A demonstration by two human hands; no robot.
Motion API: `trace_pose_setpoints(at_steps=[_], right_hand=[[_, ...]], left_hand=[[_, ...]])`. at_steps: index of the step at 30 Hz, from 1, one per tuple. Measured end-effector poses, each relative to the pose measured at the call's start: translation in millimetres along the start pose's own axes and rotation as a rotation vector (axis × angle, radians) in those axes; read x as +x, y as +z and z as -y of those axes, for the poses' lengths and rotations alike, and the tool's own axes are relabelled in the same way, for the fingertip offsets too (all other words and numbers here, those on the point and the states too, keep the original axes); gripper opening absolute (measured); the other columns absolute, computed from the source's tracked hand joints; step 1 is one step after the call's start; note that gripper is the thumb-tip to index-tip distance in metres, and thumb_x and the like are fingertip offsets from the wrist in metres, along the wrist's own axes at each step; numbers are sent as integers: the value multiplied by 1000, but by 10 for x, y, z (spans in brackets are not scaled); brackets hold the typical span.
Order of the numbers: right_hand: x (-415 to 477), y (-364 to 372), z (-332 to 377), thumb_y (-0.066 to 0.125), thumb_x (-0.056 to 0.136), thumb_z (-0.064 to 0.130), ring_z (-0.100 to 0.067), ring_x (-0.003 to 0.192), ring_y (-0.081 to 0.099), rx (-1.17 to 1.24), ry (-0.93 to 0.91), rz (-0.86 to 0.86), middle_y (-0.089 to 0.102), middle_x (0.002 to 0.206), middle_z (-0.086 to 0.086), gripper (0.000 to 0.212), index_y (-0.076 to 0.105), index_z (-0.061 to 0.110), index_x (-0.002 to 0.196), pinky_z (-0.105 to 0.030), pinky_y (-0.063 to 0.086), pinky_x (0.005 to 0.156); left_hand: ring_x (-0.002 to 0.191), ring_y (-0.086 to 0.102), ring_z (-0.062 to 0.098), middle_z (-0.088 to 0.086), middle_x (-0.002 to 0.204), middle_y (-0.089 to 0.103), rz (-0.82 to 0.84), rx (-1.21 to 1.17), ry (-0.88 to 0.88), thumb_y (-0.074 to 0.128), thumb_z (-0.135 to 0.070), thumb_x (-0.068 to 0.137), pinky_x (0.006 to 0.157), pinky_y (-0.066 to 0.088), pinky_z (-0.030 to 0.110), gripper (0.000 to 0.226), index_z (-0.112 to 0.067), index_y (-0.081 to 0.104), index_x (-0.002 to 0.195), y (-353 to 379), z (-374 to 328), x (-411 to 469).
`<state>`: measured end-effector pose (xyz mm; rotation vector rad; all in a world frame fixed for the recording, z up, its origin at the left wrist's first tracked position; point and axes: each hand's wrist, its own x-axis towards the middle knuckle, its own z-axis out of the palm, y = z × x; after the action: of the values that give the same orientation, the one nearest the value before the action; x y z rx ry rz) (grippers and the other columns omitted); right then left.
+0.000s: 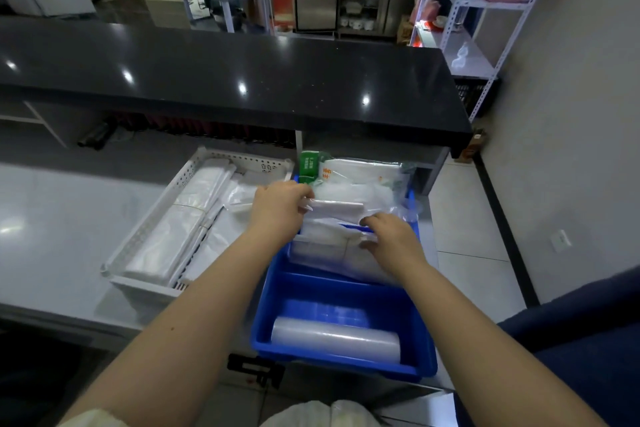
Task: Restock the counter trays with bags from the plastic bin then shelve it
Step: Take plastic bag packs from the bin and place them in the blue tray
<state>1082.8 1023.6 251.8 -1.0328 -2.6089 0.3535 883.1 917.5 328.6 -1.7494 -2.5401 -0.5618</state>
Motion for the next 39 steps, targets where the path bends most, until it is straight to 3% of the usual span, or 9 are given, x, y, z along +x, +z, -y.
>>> trace_pose_setpoints(at_steps=[6,12,16,19,23,28,34,37,39], right_hand=[[-53,-392,-228,79,70,42,-14,104,53,138,163,27,58,118,8,59,52,33,121,-35,51,88],[-198,-653,-65,76,70,37,7,98,43,242,15,195,46,112,29,55,49,46,116,-18,41,87],[-286,-721,4,68,75,15,-7,100,54,330,127,344,53,113,17,53,50,45,115,-22,51,82],[-315,-804,-11,64,72,15,-7,101,53,345,189,434,49,112,20,62,46,47,121,-15,45,70],[-310,-656,124,67,73,31,-20,101,58,47,181,348,58,118,8,53,48,36,123,-31,50,77],[-360,-260,253,54,79,8,-34,85,58,-92,124,154,66,93,-9,13,61,15,87,-36,42,64],[-404,-291,129,53,79,14,-27,63,48,-4,203,181,54,72,1,16,44,24,70,-26,31,48],[-354,-305,130,58,81,18,-27,70,53,53,221,253,60,78,-1,14,49,25,73,-30,43,57],[-316,-276,170,60,84,20,-25,76,55,59,231,355,61,84,0,13,53,27,76,-30,45,63]], left_hand=[[96,57,22,-4,99,66,68,56,85,59,-11,84,74,30,30,25,-29,66,101,184,-195,-120],[98,57,23,-2,104,67,124,26,173,58,-13,86,80,40,35,27,-30,66,106,283,-469,-124],[100,56,25,1,106,66,197,60,213,54,-15,89,79,40,35,30,-32,64,112,379,-601,-131],[104,55,26,0,109,64,245,100,242,55,-14,87,80,38,35,34,-32,62,115,463,-622,-151],[101,55,26,0,106,64,224,65,273,54,-15,87,80,37,35,32,-31,62,113,555,-623,-184],[96,57,23,-3,100,67,202,32,303,58,-19,84,74,30,32,24,-30,64,104,552,-503,-222],[90,61,22,-4,89,68,309,-75,90,72,-34,74,75,41,31,15,-31,66,87,331,18,-225],[81,55,17,-9,82,60,473,-159,59,78,-35,71,71,40,29,23,-30,66,90,266,118,-181],[84,56,18,-7,85,61,520,-26,84,75,-34,73,73,35,31,23,-27,64,92,334,94,-165]])
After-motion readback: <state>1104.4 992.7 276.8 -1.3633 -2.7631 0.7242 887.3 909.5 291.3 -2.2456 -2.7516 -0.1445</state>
